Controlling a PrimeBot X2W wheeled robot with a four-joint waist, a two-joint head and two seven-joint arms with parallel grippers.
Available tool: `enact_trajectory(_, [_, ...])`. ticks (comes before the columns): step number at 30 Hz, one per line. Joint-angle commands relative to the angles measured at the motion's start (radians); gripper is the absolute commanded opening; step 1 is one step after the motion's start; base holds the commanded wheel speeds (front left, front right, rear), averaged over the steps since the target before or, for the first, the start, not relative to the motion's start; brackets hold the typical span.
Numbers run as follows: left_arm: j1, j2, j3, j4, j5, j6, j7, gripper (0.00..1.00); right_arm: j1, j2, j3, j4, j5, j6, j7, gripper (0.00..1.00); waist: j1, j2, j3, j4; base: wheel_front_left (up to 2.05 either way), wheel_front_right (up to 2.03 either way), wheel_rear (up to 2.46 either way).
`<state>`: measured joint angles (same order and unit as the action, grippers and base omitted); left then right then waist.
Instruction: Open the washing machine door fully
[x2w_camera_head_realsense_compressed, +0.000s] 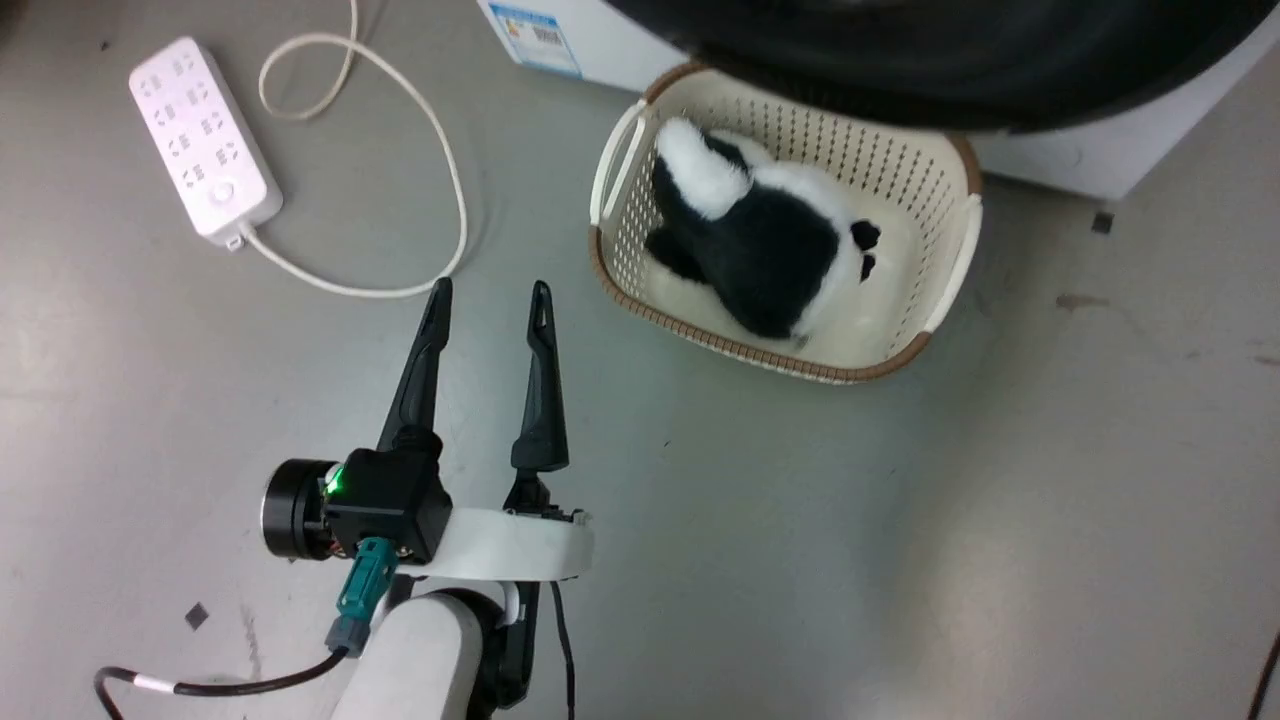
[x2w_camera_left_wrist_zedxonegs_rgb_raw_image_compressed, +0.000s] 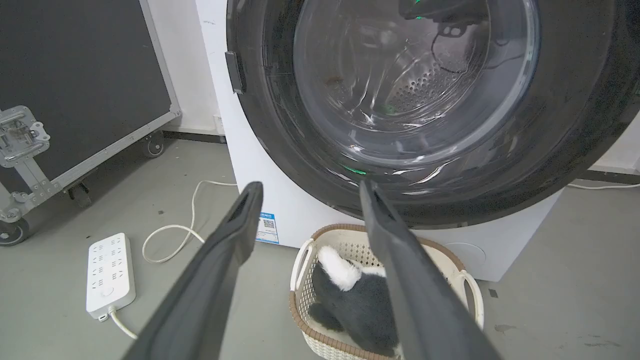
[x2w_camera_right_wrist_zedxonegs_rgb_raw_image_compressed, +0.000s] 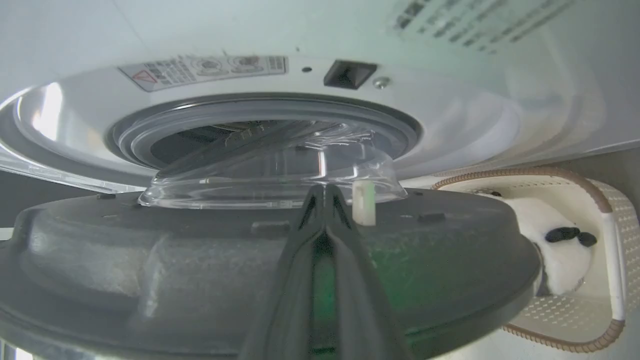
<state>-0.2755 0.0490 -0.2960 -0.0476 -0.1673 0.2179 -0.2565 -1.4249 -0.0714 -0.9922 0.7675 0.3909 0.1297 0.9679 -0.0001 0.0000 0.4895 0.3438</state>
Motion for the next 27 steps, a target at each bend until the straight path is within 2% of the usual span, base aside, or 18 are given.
enact_trajectory(1, [0.007, 0.001, 0.007, 0.004, 0.005, 0.001, -0.005, 1.0, 0.041, 0.014, 0.006, -0.001, 0.01, 0.001, 0.01, 0.0, 0.0001, 0.0, -0.041, -0.014, 0.0, 0.0, 0.0])
enact_trajectory(7, [0.041, 0.001, 0.033, 0.018, 0.021, -0.014, -0.005, 1.0, 0.198, 0.021, 0.054, -0.013, 0.132, 0.001, 0.05, 0.0, 0.0001, 0.0, -0.133, -0.034, 0.0, 0.0, 0.0])
enact_trajectory(16, [0.085, 0.001, 0.054, 0.025, 0.036, -0.032, -0.005, 1.0, 0.339, 0.021, 0.245, 0.065, 0.369, 0.001, 0.013, 0.0, 0.0001, 0.0, -0.197, -0.041, 0.0, 0.0, 0.0])
enact_trajectory(22, [0.106, 0.001, 0.062, 0.03, 0.041, -0.039, -0.005, 1.0, 0.432, 0.021, 0.416, 0.102, 0.521, 0.001, 0.004, 0.0, 0.0001, 0.0, -0.231, -0.031, 0.0, 0.0, 0.0])
enact_trajectory(27, [0.126, 0.001, 0.066, 0.043, 0.043, -0.047, -0.005, 1.0, 0.523, 0.021, 0.598, 0.103, 0.695, 0.001, -0.01, 0.0, 0.0001, 0.0, -0.264, -0.027, 0.0, 0.0, 0.0])
